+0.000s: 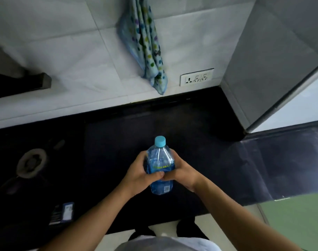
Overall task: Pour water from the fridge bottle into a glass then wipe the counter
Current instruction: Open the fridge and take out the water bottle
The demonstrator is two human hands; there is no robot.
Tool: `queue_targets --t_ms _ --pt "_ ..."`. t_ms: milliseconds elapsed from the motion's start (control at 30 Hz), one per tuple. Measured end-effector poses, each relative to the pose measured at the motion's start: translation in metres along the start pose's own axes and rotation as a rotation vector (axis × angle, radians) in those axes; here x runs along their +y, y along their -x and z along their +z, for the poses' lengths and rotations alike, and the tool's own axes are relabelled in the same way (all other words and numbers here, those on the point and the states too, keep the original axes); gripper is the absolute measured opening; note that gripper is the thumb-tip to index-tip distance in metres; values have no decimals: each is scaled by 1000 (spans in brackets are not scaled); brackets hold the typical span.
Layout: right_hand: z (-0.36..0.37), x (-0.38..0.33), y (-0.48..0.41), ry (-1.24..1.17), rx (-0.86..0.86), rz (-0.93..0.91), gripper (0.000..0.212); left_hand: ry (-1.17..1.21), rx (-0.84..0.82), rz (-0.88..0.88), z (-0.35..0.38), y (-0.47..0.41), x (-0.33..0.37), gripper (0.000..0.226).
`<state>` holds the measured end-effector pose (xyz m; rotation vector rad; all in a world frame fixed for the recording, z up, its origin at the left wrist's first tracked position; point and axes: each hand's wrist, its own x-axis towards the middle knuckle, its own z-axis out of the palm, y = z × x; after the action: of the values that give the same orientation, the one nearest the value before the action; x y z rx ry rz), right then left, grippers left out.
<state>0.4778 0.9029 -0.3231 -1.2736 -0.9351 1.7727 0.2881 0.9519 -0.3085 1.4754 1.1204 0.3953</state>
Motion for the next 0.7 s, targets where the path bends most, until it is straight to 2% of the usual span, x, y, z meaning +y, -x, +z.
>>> queue_targets --t_ms 200,367,700 --pt "-33 5 -12 126 -34 2 91 -106 11 -90 19 -22 -5 82" --pt "-41 11 -15 237 9 -47 98 -230 30 -103 30 -30 -8 93" --pt "-28 16 -21 421 158 -80 100 -234 37 -75 26 -34 -17 93"
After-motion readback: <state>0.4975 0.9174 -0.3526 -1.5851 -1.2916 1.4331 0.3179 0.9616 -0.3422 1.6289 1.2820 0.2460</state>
